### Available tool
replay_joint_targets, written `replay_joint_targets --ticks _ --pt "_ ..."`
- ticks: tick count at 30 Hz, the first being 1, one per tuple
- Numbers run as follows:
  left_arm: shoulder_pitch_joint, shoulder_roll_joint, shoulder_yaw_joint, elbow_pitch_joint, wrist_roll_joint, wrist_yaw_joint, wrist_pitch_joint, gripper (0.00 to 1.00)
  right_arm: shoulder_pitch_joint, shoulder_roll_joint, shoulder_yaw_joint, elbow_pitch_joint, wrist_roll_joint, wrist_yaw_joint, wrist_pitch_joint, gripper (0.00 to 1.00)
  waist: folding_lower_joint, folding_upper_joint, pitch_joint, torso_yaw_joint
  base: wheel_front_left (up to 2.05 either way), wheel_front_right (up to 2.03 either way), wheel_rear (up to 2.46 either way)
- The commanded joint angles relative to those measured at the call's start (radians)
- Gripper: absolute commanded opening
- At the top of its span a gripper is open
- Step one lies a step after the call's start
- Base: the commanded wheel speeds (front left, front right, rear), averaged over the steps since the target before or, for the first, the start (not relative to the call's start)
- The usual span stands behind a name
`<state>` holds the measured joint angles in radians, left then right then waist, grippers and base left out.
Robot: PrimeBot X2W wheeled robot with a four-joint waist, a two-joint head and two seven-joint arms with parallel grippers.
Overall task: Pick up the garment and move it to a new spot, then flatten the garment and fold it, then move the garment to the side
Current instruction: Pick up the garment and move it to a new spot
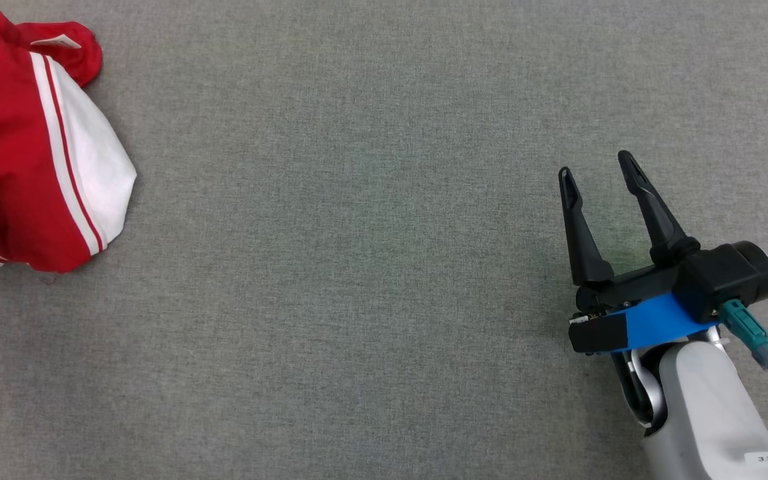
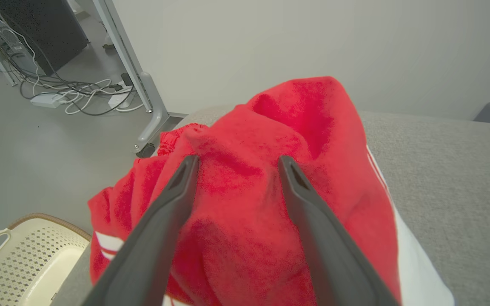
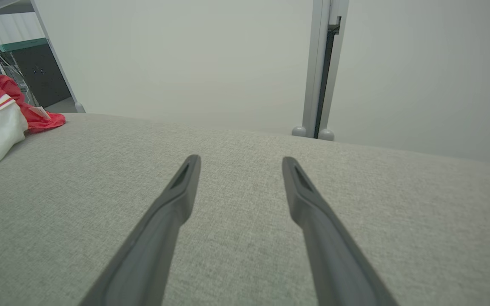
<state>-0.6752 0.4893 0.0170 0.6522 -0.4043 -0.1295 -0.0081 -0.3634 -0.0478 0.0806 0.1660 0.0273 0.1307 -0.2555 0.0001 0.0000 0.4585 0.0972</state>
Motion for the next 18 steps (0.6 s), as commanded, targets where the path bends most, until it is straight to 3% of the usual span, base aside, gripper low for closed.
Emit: replay_joint_targets --ticks 1,11,12,13,14,15,18 --pt "-0.004 0.005 -0.018 0.016 -0.024 -0.001 0.013 1.0 -0.017 -0.005 -0.003 0.0 -0.009 0.0 0.0 1.0 -0.0001 0.0 0.003 0.002 0.0 0.0 0.0" --pt "0.0 0.005 -0.143 0.121 -0.148 -0.002 0.087 1.0 -0.033 -0.005 0.005 0.014 -0.021 0.0 0.0 1.0 -0.0001 0.0 0.004 0.005 0.0 0.0 0.0" --pt "-0.001 0.001 -0.153 0.132 -0.163 -0.002 0.092 0.94 -0.035 -0.005 0.006 0.016 -0.02 0.0 0.0 1.0 -0.0001 0.0 0.003 0.004 0.0 0.0 0.0" --pt "-0.003 0.0 -0.164 0.14 -0.168 -0.002 0.088 0.61 -0.037 -0.005 0.007 0.019 -0.019 0.0 0.0 1.0 -0.0001 0.0 0.001 0.003 0.0 0.0 0.0" --pt "-0.007 0.003 -0.174 0.148 -0.176 -0.002 0.081 0.13 -0.038 -0.005 0.01 0.021 -0.019 0.0 0.0 1.0 -0.0001 0.0 -0.002 0.002 0.0 0.0 0.0" --pt "-0.011 0.005 -0.183 0.156 -0.183 -0.002 0.076 0.0 -0.039 -0.005 0.013 0.023 -0.018 0.0 0.0 1.0 -0.0001 0.0 -0.005 0.0 0.0 0.0 0.0" --pt "-0.026 0.012 -0.209 0.175 -0.196 -0.002 0.048 0.0 -0.041 -0.005 0.017 0.031 -0.013 0.0 -0.001 1.0 -0.0001 0.0 -0.018 -0.004 0.0 0.0 0.0"
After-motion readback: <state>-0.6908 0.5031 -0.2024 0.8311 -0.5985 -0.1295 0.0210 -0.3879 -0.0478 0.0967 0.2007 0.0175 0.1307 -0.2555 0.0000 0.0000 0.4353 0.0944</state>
